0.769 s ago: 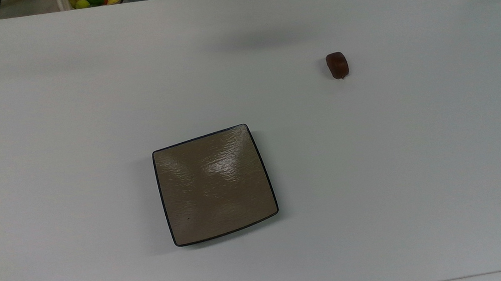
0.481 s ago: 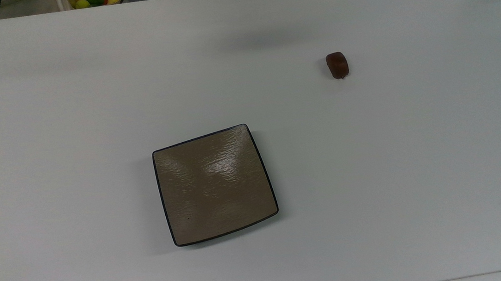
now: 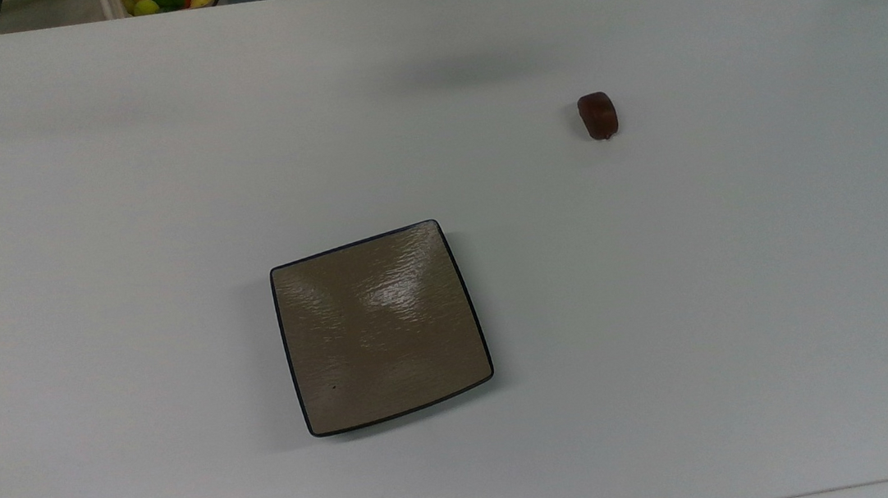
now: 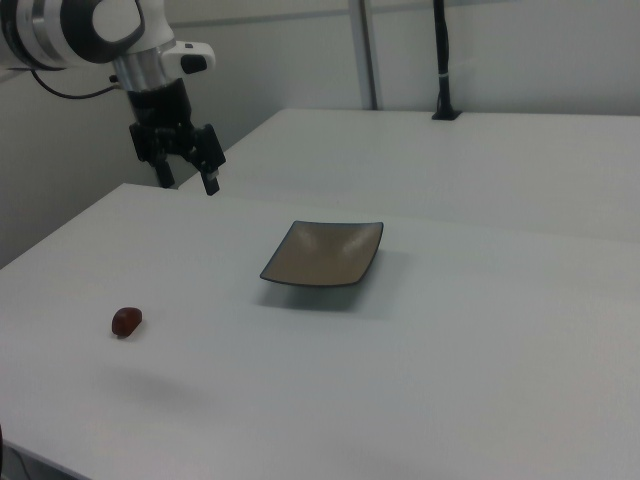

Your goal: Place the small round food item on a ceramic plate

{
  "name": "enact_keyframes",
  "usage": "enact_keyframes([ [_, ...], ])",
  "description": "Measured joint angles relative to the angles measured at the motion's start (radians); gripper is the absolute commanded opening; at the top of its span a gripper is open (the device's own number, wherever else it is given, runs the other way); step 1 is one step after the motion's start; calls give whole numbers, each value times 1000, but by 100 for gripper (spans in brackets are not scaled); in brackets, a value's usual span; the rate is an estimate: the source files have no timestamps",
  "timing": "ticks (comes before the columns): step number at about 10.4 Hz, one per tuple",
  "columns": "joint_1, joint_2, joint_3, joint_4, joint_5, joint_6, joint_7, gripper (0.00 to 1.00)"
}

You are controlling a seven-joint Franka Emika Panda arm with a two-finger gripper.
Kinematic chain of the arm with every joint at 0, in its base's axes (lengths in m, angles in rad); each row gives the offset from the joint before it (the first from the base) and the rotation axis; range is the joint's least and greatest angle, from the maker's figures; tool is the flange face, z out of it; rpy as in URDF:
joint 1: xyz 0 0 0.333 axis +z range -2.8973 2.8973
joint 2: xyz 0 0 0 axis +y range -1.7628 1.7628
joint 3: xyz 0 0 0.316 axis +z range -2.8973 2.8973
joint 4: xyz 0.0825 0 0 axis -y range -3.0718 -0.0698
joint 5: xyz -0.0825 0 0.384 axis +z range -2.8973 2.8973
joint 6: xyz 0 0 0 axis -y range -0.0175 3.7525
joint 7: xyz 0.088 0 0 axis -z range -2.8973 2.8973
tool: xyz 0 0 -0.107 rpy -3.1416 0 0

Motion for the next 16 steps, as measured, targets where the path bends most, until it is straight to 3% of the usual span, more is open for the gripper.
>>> enact_keyframes([
  [5, 0, 0, 0, 3, 5, 0, 0, 100],
  [8, 18, 1, 8, -2, 46, 0, 0, 100],
  [13, 57, 2, 171, -2, 49, 0, 130, 100],
  [16, 123, 19, 198, -7, 49, 1, 199, 100],
])
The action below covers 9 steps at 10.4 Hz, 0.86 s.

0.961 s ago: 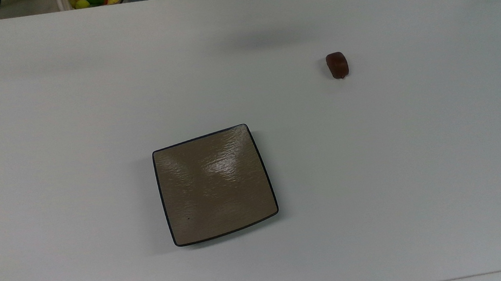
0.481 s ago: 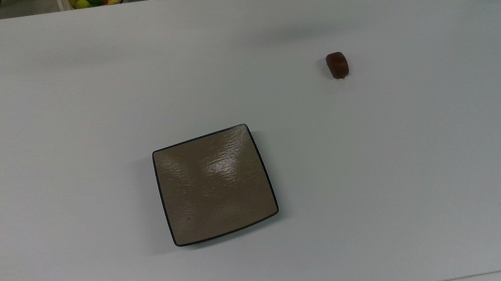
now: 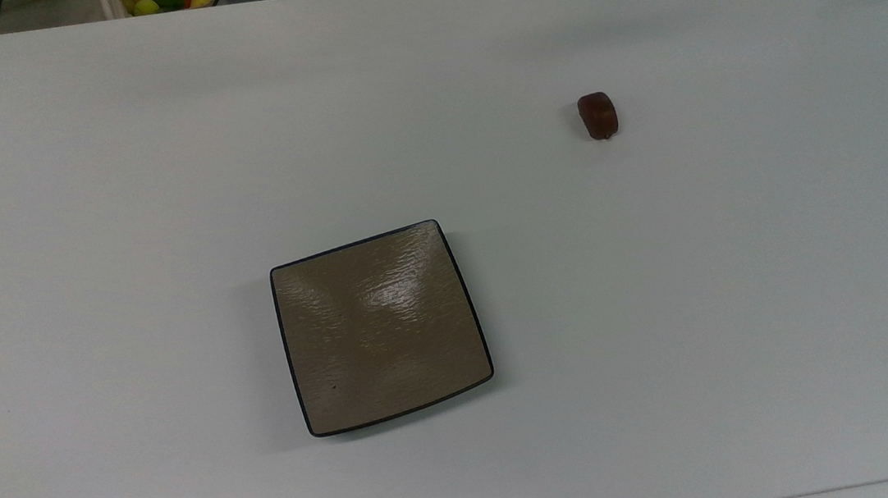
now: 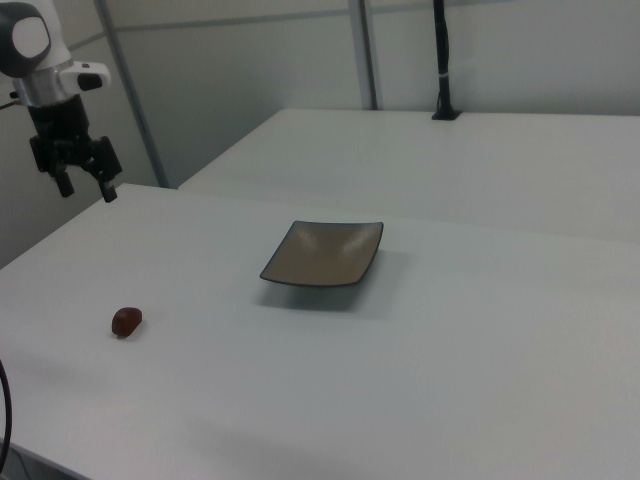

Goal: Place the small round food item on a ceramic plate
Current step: 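Move the open gripper over the small reddish-brown food item and lower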

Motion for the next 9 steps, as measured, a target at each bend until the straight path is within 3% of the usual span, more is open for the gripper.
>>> enact_keyframes([
  [9, 101, 195, 1, -77, -26, 240, 107, 100],
])
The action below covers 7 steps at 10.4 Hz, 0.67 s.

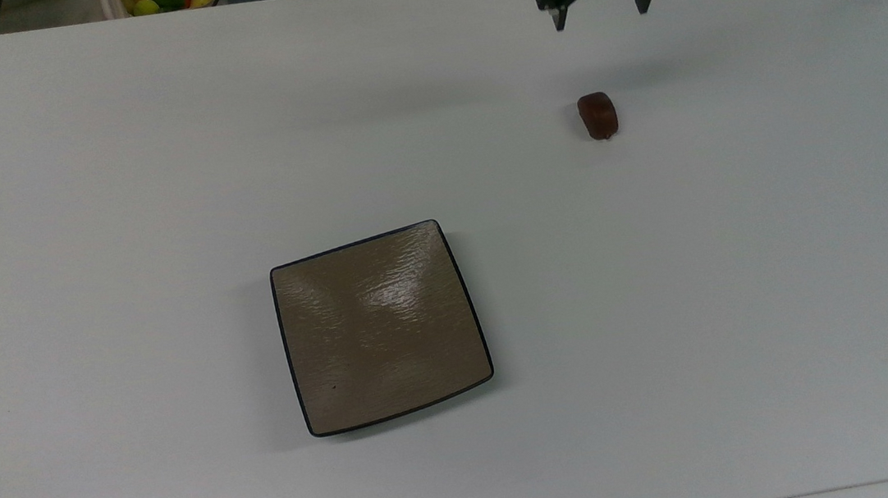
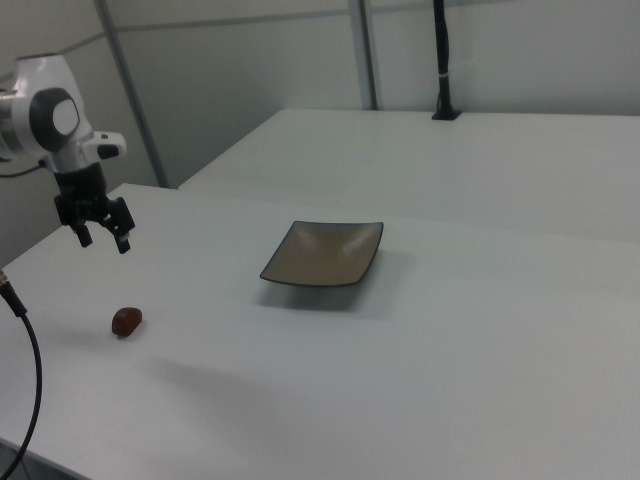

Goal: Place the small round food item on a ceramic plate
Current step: 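Move the open gripper over the small reddish-brown food item and lower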

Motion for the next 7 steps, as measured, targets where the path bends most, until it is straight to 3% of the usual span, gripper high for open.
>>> enact_keyframes([
  [7, 7, 82, 0, -172, -50, 293, 68, 100],
])
